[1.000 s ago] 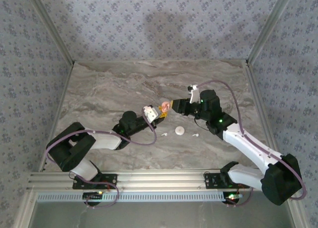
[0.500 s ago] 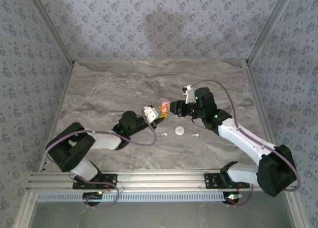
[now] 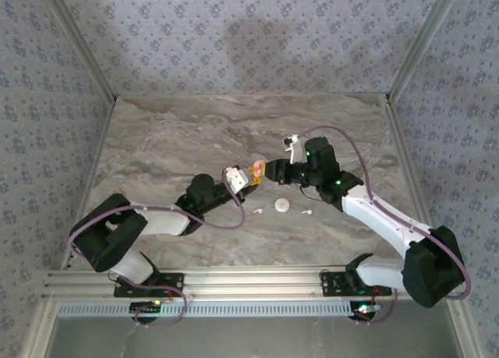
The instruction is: Insert the wireless bluetooth earbuds into the charging case
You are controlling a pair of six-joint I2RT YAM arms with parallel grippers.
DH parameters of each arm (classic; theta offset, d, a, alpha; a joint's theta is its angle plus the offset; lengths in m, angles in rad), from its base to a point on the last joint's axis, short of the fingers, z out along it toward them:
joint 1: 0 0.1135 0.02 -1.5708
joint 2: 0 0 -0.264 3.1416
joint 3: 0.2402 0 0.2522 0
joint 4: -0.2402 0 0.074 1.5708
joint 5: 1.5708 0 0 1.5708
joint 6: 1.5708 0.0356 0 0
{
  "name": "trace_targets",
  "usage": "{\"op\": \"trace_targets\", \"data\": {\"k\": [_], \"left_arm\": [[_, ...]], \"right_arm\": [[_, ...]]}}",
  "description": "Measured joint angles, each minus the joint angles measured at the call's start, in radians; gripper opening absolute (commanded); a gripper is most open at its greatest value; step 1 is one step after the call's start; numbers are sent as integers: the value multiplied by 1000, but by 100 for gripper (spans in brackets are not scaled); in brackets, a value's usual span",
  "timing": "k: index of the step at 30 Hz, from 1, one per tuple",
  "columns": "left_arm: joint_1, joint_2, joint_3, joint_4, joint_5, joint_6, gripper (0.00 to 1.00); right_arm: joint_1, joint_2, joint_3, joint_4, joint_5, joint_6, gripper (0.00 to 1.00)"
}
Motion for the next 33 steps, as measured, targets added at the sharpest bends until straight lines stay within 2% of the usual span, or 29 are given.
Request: {"op": "trace_targets", "data": {"k": [7, 13, 18, 23, 33], "left_arm": [[0, -6, 0, -3, 0, 3, 10], [0, -26, 0, -2, 0, 3, 10], [0, -26, 0, -3, 0, 7, 10], [0, -26, 0, -3, 0, 12, 10], [0, -26, 0, -5, 0, 14, 10]], "right_arm": [[-3, -16, 25, -80, 21, -7, 38], [-13, -19, 61, -130, 35, -25, 39], [-19, -17, 92, -146, 34, -43, 49], [-19, 1, 110, -148, 34, -47, 50], [-25, 23, 111, -164, 34, -51, 39]]}}
